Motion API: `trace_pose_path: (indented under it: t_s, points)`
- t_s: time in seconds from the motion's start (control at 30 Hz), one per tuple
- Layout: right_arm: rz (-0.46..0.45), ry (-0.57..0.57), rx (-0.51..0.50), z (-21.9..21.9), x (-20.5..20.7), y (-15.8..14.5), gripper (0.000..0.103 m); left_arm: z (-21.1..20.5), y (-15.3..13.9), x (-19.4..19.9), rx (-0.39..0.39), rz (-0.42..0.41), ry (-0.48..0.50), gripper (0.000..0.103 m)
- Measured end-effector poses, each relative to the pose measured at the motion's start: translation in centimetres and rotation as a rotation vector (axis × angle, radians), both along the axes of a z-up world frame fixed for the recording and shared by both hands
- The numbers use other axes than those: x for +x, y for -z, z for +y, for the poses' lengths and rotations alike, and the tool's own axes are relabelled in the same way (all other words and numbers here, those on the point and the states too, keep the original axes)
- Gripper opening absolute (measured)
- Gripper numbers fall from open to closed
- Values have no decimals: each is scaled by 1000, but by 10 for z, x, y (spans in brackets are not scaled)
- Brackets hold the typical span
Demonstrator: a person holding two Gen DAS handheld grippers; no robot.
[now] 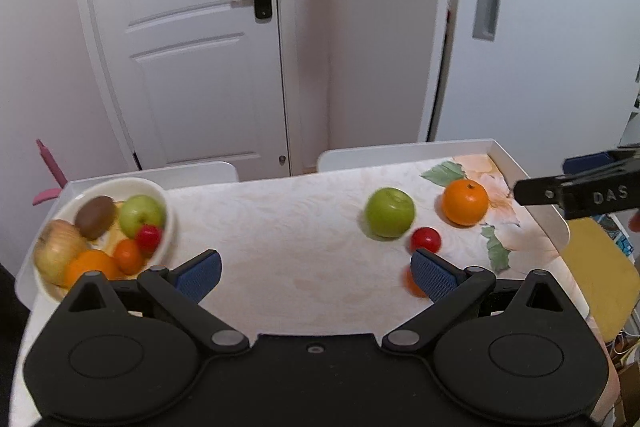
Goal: Organize fruits
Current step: 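Move both tools back over the remaining fruit, then grasp a tangerine with the left tool while the right tool grasps the large orange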
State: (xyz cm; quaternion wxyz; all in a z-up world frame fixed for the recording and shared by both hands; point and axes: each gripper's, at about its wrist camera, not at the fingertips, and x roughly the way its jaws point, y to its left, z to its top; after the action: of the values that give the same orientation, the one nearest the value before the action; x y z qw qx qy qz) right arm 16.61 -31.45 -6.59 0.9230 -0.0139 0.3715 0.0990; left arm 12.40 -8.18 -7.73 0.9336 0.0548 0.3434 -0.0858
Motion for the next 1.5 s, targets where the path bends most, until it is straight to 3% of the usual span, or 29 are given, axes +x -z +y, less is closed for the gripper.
trace_pose_path:
  t_s: [0.23, 0.5, 0.6, 0.73, 0.93, 1.2, 1.5]
  points:
    - [24, -54, 6, -21, 24, 33, 103, -44, 35, 10, 21, 22, 39, 101]
    - [46, -89, 24, -29, 44, 66, 103, -85, 77, 26, 39, 68, 59, 88]
    - [51, -102, 31, -29, 51, 72, 102, -88, 85, 32, 36, 83, 54, 74]
    - [52, -125, 30, -26, 59, 79, 102, -90, 92, 39, 32, 96, 50, 67]
    - [50, -153, 30, -19, 69, 84, 100, -93, 96, 38, 11, 105, 74, 44]
    - [58, -180, 27, -11, 78, 86, 85, -93, 95, 37, 35, 99, 71, 43]
    - [51, -189, 18, -6, 79, 88, 82, -79, 94, 35, 38, 99, 36, 43]
